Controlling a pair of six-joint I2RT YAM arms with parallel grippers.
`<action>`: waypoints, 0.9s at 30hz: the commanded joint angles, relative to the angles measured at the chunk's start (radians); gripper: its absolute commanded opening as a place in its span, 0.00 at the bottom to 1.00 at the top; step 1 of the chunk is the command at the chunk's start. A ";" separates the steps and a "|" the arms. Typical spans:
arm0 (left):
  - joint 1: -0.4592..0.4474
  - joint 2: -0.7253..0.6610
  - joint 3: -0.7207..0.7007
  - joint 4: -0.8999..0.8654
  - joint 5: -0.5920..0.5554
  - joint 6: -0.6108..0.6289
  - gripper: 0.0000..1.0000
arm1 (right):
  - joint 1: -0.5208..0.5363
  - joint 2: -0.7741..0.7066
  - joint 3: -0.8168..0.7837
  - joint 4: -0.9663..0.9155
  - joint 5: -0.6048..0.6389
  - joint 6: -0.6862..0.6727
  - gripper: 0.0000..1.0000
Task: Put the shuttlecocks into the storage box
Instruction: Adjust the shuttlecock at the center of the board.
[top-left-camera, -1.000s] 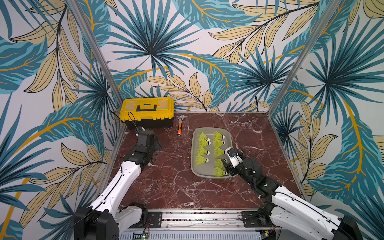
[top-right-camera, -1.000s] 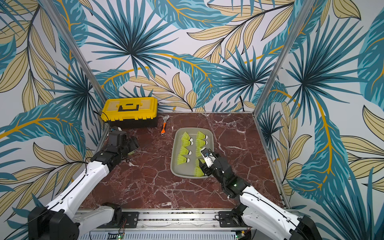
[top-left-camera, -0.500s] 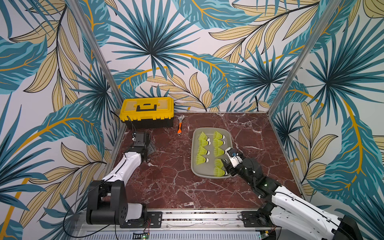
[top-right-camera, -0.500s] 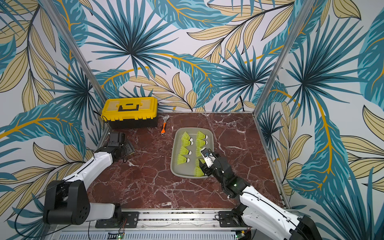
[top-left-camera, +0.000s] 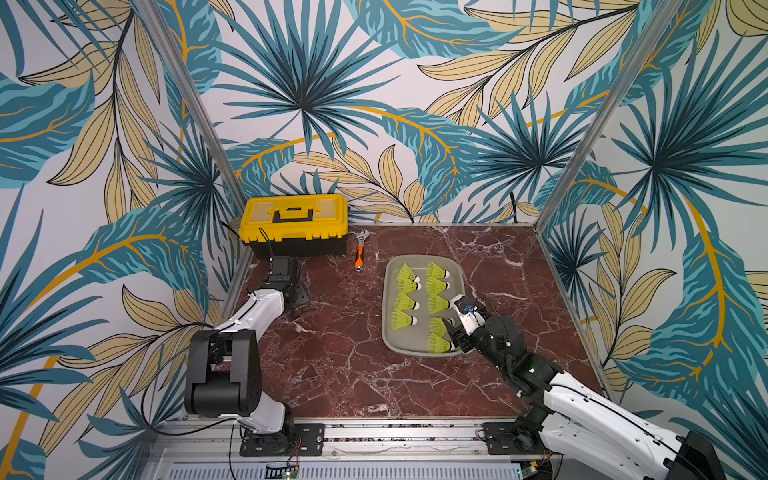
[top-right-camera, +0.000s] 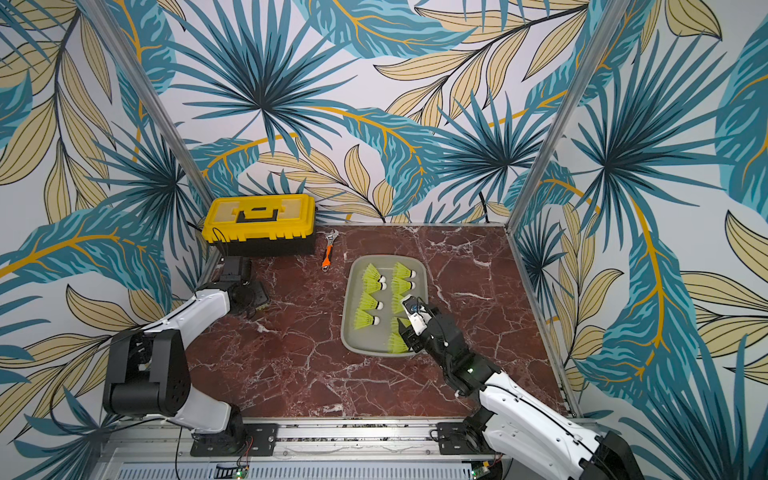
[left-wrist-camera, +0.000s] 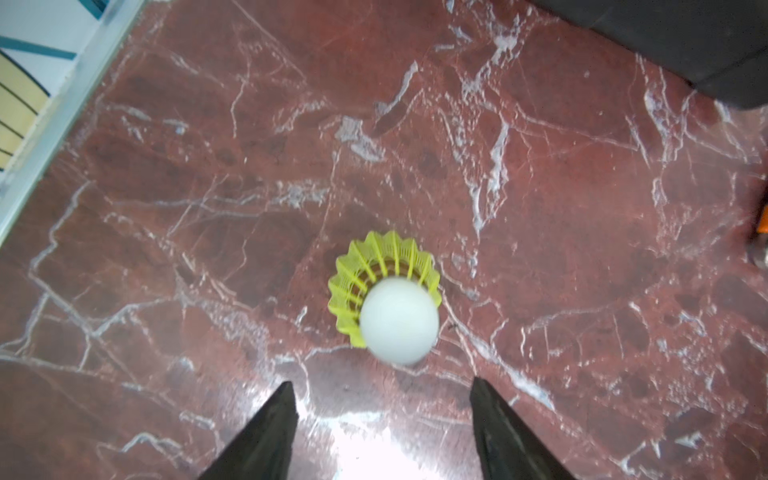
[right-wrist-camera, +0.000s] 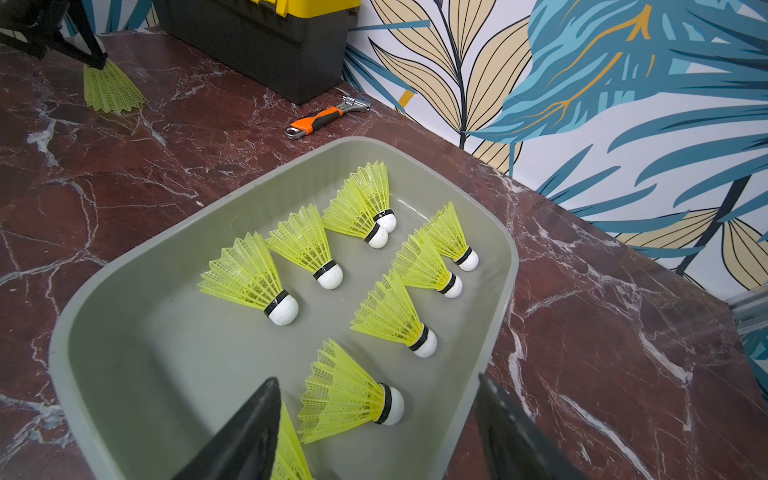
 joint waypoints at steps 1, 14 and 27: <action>0.013 0.029 0.090 -0.016 -0.012 0.047 0.65 | 0.003 -0.005 0.002 -0.003 -0.009 0.017 0.74; 0.013 0.098 0.153 -0.056 -0.077 0.091 0.45 | 0.003 0.026 0.004 0.031 -0.020 0.023 0.74; 0.013 0.010 0.137 -0.196 -0.164 0.084 0.20 | 0.003 0.042 0.004 0.038 -0.025 0.022 0.74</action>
